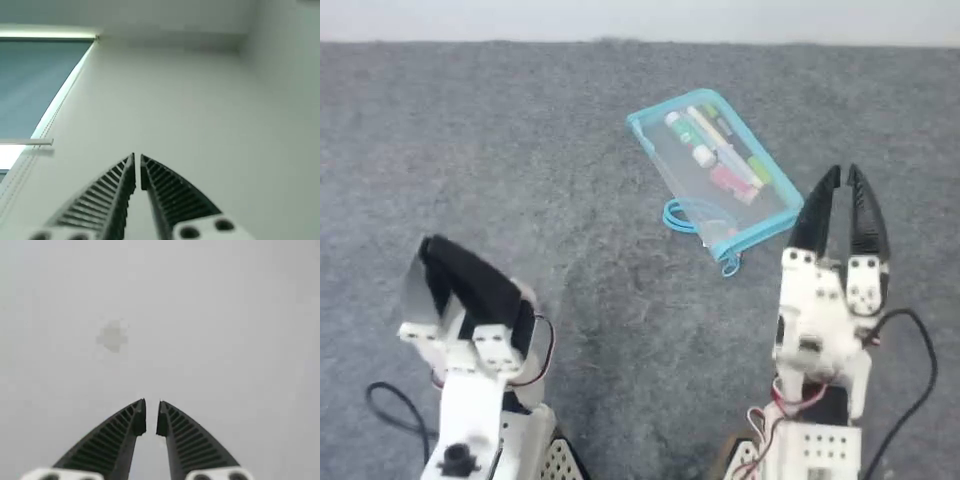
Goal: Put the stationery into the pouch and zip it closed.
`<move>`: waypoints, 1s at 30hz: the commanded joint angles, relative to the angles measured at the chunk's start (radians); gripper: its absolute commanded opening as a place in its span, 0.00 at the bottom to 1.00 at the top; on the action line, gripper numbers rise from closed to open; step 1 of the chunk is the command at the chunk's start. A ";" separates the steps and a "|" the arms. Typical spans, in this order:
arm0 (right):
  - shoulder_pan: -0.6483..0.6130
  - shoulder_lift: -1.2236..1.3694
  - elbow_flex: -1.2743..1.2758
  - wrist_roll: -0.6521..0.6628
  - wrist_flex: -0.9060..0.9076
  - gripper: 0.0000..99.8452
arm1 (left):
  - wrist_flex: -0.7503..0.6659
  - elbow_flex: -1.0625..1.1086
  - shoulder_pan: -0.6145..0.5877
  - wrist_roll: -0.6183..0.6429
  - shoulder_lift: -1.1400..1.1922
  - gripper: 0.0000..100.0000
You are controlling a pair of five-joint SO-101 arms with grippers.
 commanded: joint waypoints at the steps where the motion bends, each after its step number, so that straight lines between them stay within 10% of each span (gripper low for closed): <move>1: 0.018 -0.019 -0.008 0.009 0.005 0.04 | -0.086 -0.010 -0.006 0.009 0.012 0.02; 6: 0.016 -0.097 0.006 0.006 0.403 0.04 | 0.133 -0.010 -0.008 0.000 0.012 0.02; 17: -0.065 -0.091 0.021 -0.201 0.874 0.04 | 1.171 -0.012 0.003 -0.127 0.012 0.02; 30: -0.096 -0.091 0.021 -0.368 1.428 0.04 | 1.872 -0.012 -0.003 -0.132 0.012 0.02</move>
